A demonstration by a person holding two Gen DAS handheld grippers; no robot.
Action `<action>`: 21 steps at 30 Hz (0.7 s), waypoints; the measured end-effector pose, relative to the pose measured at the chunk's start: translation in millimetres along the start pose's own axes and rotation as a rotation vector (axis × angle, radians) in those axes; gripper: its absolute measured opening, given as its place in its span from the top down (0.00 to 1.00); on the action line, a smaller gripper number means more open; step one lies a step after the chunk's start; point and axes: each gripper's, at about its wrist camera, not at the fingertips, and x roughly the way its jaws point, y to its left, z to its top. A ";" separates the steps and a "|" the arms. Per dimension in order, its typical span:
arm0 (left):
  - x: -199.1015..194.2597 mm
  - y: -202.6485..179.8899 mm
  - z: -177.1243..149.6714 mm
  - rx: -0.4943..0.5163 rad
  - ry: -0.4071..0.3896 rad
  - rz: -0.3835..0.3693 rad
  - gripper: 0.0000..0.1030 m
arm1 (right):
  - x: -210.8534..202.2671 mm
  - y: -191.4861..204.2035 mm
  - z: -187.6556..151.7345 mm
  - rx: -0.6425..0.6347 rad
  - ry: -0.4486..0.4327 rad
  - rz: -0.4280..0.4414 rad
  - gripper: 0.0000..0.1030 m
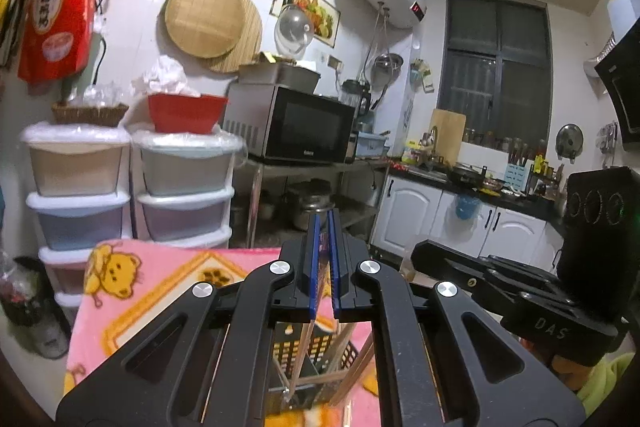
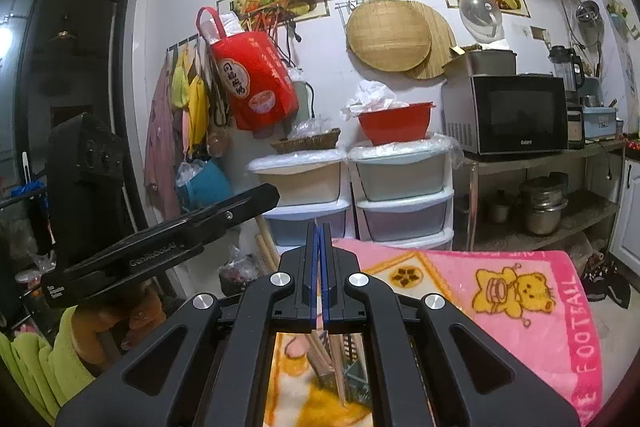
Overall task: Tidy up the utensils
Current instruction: 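Lower the right tool's chopstick into the caddy while the left tool lowers its chopstick too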
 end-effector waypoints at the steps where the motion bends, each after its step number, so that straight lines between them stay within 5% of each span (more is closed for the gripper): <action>1: 0.2 -0.3 2.2 0.001 -0.005 0.001 0.98 | 0.1 0.0 2.2 -0.003 -0.005 -0.002 0.99; 21: 12.0 21.7 24.4 0.000 -0.050 0.069 1.00 | 28.3 -16.3 41.2 -0.015 -0.085 -0.032 0.99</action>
